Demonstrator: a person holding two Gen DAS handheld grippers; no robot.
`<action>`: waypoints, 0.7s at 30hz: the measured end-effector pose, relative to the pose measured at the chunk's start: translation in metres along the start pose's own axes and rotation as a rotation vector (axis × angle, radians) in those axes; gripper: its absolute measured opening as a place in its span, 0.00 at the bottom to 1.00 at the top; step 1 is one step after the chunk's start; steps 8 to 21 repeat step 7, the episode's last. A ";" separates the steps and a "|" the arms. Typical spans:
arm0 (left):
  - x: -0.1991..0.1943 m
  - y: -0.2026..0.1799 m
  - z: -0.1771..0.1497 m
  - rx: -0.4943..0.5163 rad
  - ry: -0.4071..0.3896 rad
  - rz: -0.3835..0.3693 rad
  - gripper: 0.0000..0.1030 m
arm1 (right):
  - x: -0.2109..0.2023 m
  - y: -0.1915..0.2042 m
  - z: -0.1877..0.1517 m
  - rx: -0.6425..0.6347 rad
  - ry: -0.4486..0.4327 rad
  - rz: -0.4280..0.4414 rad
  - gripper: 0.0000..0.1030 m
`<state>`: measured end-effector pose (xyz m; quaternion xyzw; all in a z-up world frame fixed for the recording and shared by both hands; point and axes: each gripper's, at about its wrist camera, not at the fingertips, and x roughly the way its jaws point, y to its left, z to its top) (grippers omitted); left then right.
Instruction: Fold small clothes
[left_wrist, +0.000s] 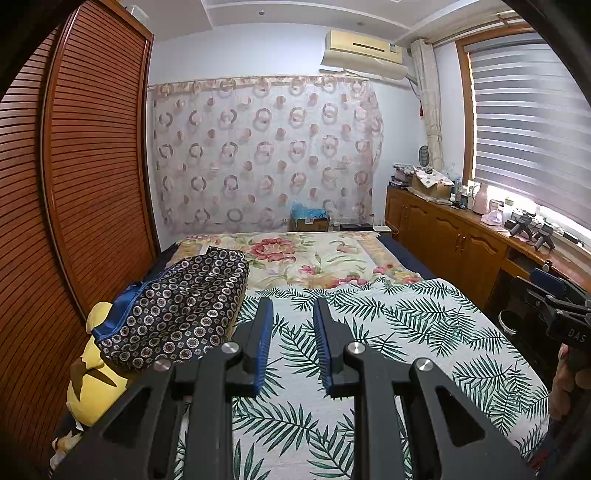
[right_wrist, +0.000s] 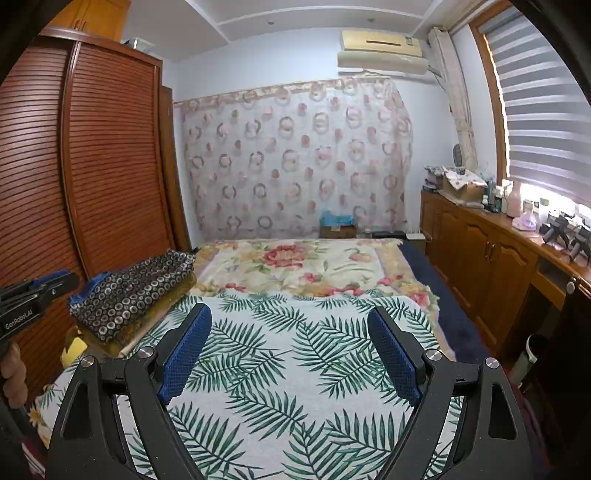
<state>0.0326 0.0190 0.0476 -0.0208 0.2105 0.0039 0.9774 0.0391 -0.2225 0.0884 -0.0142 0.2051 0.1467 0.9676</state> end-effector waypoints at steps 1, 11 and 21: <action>0.000 -0.001 0.000 0.000 0.001 0.001 0.21 | 0.000 0.000 0.000 -0.001 0.000 -0.001 0.86; 0.000 0.000 -0.001 -0.001 0.000 0.001 0.21 | 0.000 0.000 0.000 0.000 0.001 0.001 0.86; 0.000 0.000 -0.001 -0.001 0.000 0.001 0.21 | 0.000 0.000 0.000 0.000 0.001 0.001 0.86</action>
